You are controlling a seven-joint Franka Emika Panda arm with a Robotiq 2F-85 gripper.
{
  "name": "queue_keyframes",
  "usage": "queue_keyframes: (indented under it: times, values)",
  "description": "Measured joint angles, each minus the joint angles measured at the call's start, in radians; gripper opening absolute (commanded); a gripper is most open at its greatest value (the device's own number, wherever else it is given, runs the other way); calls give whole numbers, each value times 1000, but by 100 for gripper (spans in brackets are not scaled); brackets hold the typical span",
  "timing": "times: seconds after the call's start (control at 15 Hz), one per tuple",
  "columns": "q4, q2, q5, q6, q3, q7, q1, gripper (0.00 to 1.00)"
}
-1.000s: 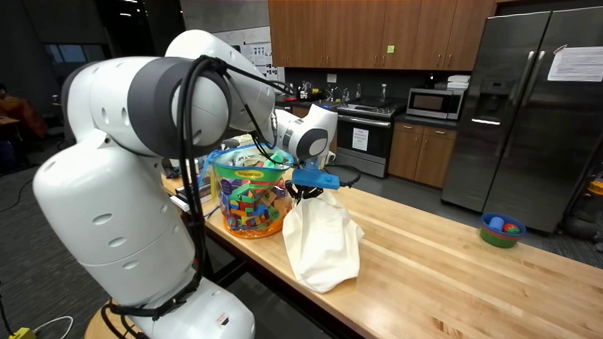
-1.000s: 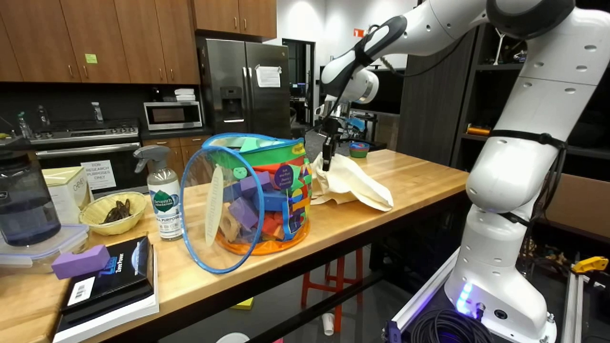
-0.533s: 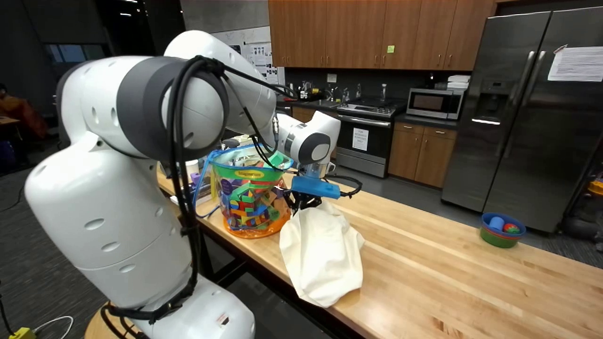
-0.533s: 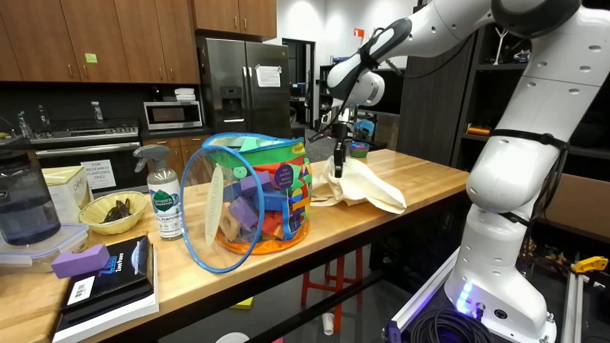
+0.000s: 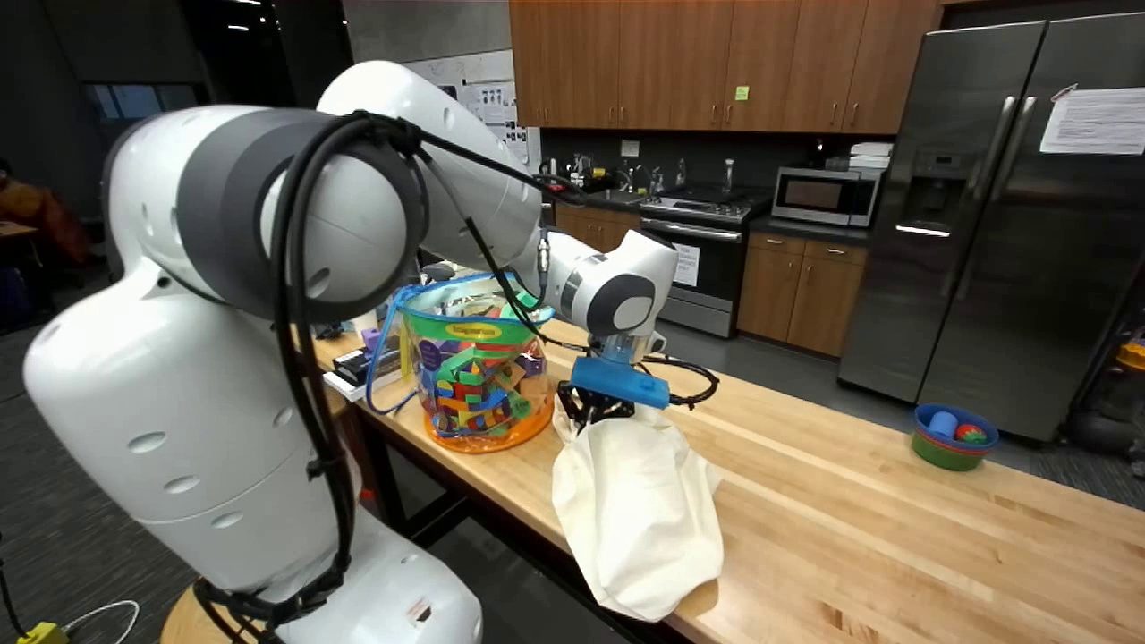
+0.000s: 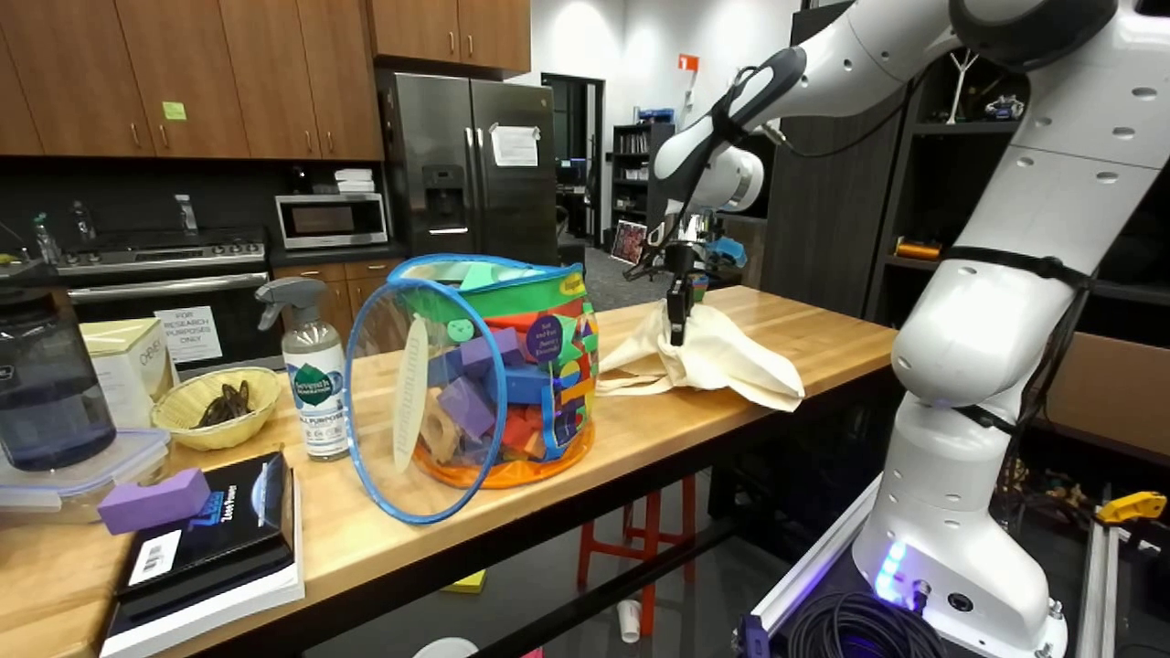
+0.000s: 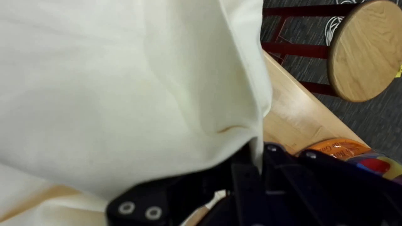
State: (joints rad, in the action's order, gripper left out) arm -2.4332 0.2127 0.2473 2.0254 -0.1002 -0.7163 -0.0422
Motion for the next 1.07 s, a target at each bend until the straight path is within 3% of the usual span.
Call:
queue_keyframes:
  times: [1.07]
  values:
    - [-28,-17,-133,118,-148,19,-130,1]
